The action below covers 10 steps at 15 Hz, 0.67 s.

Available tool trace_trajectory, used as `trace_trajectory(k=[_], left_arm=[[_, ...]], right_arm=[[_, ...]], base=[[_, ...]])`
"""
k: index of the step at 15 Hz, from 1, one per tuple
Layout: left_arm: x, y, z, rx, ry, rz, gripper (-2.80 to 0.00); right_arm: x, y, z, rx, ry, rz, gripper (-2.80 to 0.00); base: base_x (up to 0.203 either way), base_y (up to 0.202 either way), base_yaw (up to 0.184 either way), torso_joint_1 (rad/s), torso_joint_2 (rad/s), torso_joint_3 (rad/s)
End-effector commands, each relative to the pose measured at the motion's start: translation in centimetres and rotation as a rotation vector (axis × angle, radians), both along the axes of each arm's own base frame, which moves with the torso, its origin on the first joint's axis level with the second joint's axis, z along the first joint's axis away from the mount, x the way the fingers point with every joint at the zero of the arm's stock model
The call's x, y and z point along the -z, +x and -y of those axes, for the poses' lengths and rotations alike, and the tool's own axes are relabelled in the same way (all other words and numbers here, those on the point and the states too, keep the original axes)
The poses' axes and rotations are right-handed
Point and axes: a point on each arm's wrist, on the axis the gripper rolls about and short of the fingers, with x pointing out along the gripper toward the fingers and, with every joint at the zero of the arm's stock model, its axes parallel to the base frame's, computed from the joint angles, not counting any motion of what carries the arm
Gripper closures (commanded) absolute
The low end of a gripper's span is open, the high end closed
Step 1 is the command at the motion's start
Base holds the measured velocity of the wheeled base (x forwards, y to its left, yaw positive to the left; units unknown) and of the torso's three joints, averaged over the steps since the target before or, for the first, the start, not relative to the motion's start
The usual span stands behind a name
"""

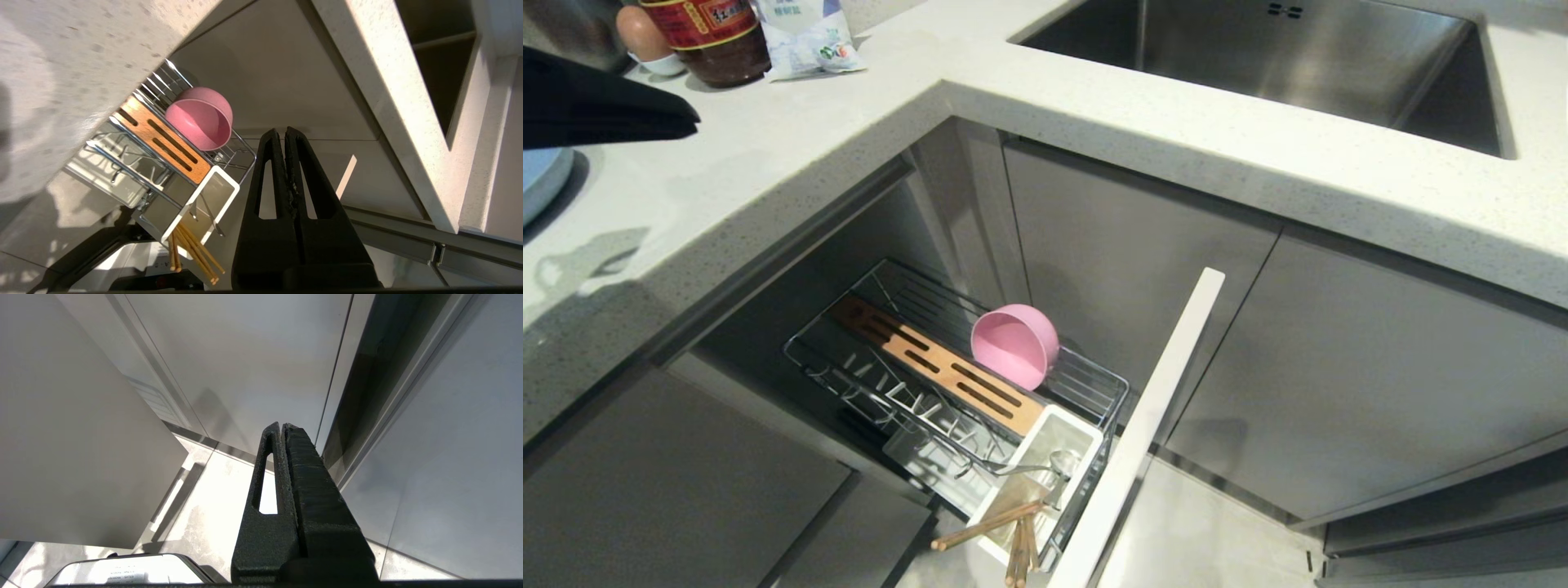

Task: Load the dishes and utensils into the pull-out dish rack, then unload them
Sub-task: Take the bowl out of the cupboard

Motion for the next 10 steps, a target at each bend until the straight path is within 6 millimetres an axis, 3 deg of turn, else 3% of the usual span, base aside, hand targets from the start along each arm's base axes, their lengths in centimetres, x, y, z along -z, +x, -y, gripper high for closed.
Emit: trace_trajectory(k=[1, 5, 10], left_arm=[[2.1, 2.4, 1.6, 0.018, 0.023, -0.049, 0.0], [5.6, 4.4, 5.3, 0.064, 0.077, -0.081, 0.0], [11.6, 6.9, 10.7, 0.034, 0.219, -0.106, 0.0]], right_arm=[[0.0, 0.0, 0.0, 0.001, 0.0, 0.004, 0.0], [0.0, 0.0, 0.0, 0.0, 0.0, 0.004, 0.0], [0.0, 0.0, 0.0, 0.001, 0.0, 0.004, 0.0]], base=[[0.0, 0.0, 0.0, 0.0, 0.0, 0.0], [0.0, 0.0, 0.0, 0.0, 0.0, 0.0], [0.0, 0.0, 0.0, 0.0, 0.0, 0.0]])
